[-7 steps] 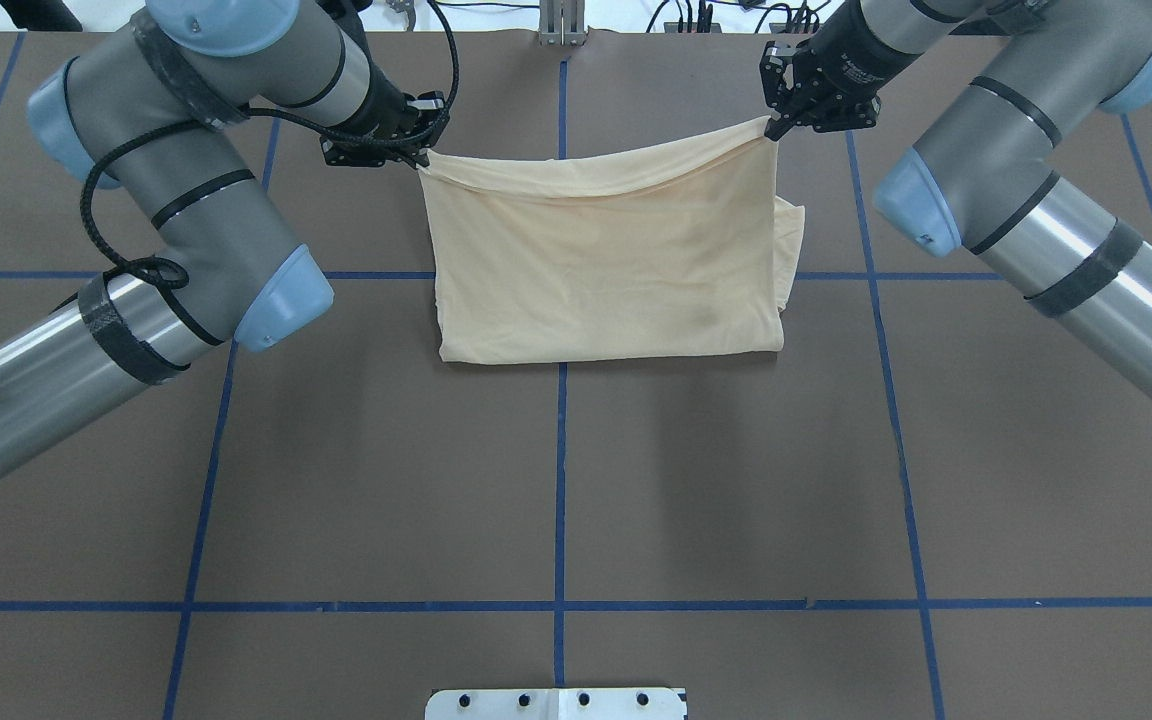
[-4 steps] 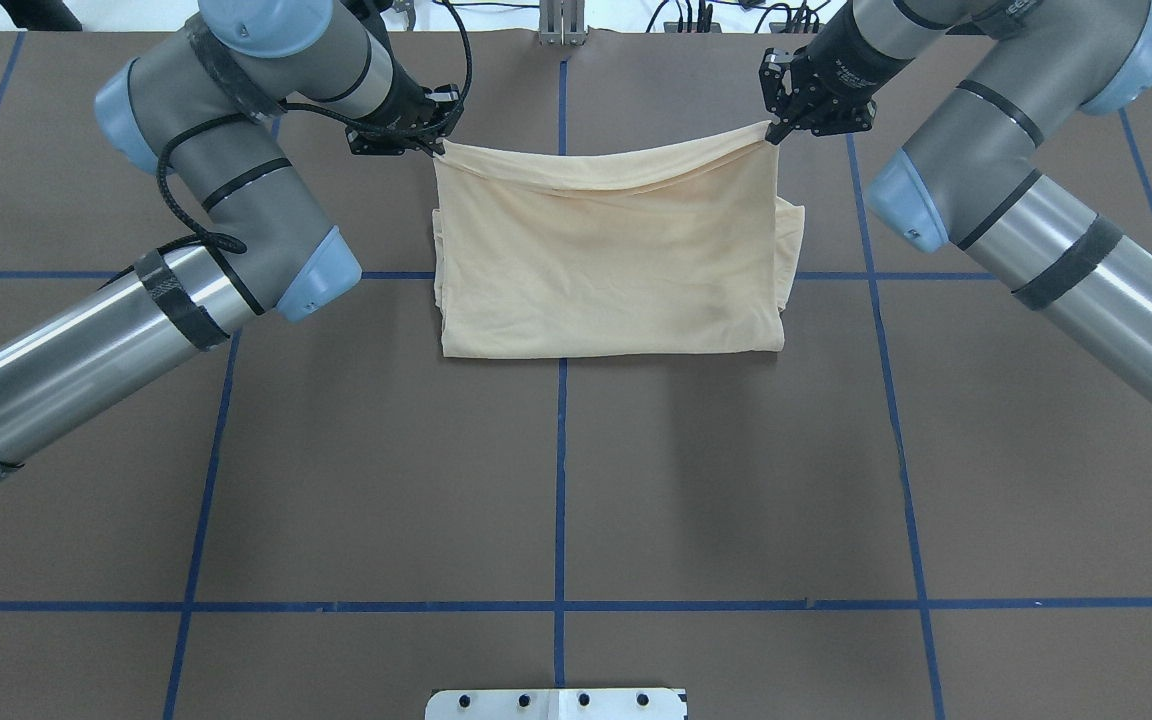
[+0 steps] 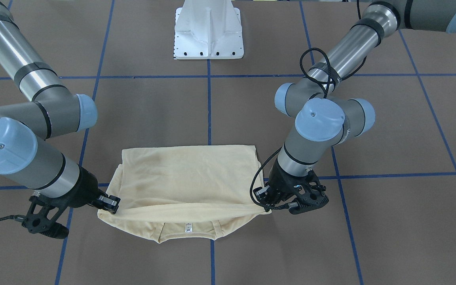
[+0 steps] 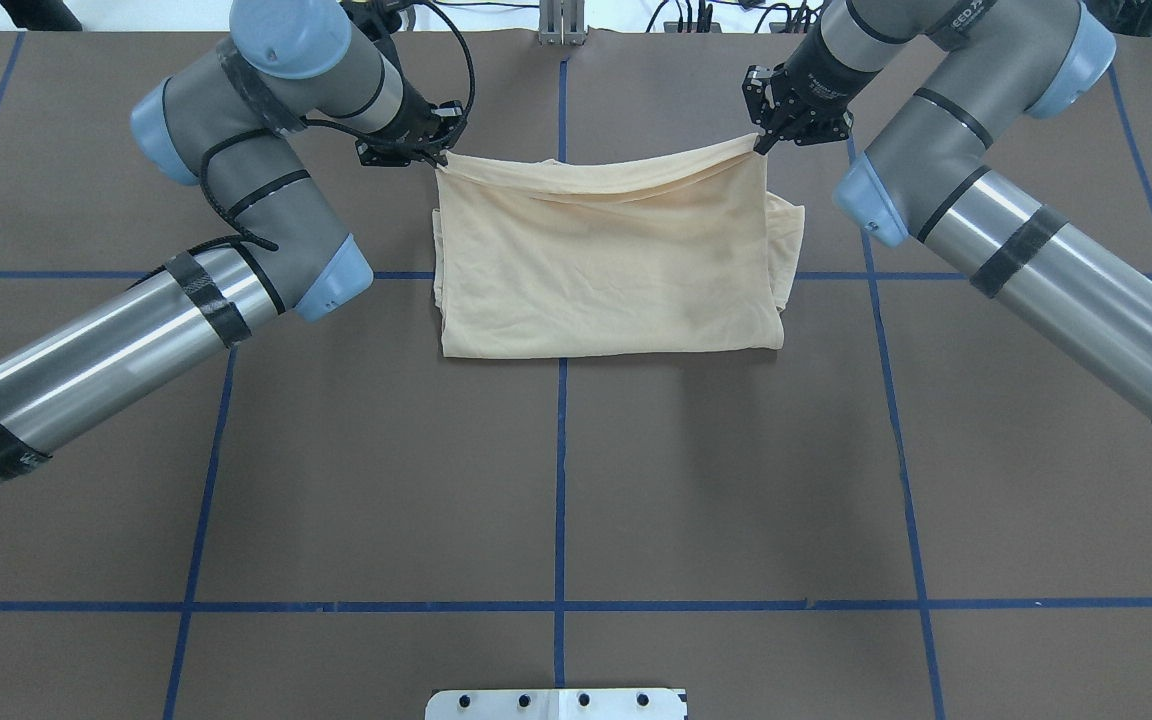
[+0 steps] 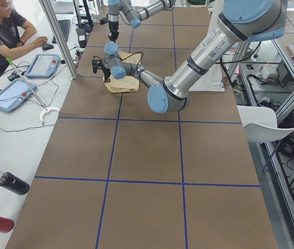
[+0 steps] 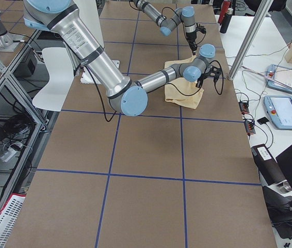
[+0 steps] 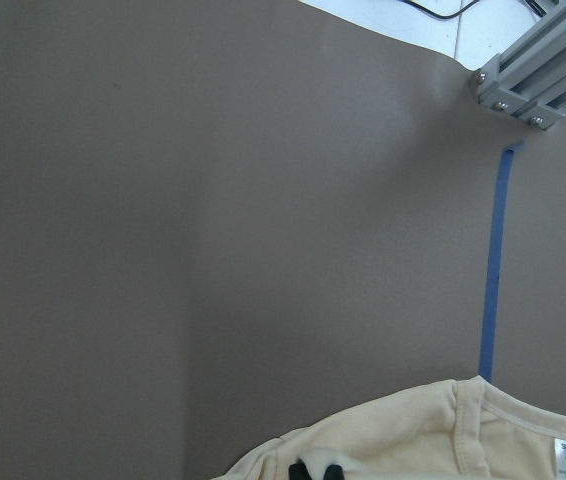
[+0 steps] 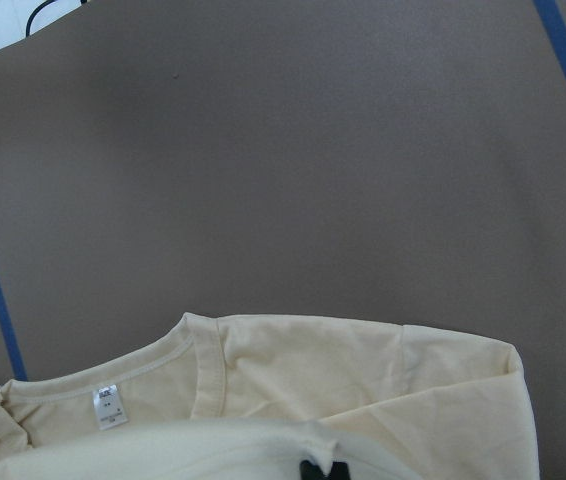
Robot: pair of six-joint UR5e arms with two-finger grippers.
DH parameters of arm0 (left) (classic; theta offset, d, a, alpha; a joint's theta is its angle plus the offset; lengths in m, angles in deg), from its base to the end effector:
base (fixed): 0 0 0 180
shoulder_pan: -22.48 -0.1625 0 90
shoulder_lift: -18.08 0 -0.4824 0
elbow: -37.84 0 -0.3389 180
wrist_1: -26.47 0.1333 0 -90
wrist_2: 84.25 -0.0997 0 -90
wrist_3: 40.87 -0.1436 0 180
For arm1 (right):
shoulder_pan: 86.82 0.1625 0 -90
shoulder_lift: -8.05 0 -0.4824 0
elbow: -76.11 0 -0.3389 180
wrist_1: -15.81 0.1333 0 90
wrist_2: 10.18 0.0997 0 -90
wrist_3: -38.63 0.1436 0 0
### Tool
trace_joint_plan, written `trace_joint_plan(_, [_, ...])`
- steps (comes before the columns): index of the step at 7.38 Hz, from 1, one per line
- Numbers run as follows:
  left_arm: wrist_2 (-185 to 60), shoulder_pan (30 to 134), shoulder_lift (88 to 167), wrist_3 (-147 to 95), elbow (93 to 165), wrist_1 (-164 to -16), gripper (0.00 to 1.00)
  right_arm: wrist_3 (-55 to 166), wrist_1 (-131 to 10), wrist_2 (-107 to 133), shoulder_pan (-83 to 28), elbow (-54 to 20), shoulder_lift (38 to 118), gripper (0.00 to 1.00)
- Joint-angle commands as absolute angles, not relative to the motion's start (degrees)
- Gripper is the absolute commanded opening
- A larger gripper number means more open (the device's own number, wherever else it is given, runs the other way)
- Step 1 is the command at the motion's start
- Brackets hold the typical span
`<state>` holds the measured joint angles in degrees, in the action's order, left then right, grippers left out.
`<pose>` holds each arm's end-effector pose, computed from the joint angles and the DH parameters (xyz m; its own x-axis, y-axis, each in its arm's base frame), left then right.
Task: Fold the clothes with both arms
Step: 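Open both grippers and hold them above the folded shirt's far edge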
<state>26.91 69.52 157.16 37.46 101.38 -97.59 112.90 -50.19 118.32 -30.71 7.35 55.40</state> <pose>0.5156 -0.6732 0.3384 0.4631 -0.2205 -0.8585 0.3913 0.9199 -0.0252 -0.4054 -0.6822 0.4015 0.4859 0.3429 0.8040 -0.2813 0.9323 -0.2276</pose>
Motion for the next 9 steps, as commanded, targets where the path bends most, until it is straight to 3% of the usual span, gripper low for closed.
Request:
trace_joint_plan(1, [25.5,67.6,158.0,38.6,98.6,-99.7,0.00,112.9,-49.2,116.7,-32.2,9.0,55.2,0.00])
trace_joint_plan(9, [23.2,68.3,157.6,38.2,97.0,-99.8,0.00,111.9,-49.2,111.9,-32.5,11.1,55.9,0.00])
